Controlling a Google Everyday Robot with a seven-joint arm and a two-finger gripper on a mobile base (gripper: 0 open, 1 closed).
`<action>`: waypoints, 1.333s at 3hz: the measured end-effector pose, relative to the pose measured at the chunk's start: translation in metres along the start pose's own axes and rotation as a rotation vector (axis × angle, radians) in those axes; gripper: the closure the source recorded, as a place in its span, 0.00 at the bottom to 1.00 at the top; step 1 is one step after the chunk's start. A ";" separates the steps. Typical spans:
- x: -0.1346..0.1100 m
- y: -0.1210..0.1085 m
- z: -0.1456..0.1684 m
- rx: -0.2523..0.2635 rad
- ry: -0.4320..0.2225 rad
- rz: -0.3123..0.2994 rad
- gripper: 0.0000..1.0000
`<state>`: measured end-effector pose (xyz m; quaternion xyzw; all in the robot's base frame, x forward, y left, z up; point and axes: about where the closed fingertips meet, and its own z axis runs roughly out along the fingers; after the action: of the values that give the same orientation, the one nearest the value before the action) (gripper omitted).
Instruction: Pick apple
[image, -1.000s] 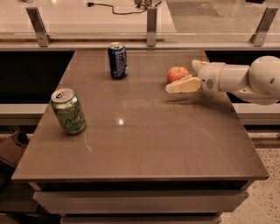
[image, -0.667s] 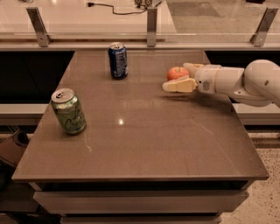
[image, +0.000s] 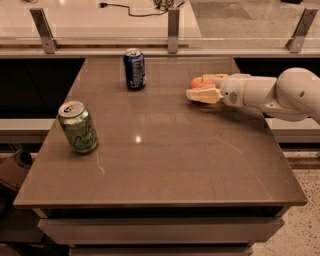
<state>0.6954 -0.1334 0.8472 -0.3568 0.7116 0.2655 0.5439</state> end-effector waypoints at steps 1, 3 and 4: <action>0.000 0.002 0.002 -0.004 0.000 0.000 0.88; -0.002 0.004 0.006 -0.011 -0.001 -0.002 1.00; -0.020 0.007 0.002 -0.022 -0.010 -0.034 1.00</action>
Offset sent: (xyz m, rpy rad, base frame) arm 0.0001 0.0025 -0.0003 0.0007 0.0007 0.0038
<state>0.6942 -0.1228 0.8658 -0.3736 0.6996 0.2659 0.5480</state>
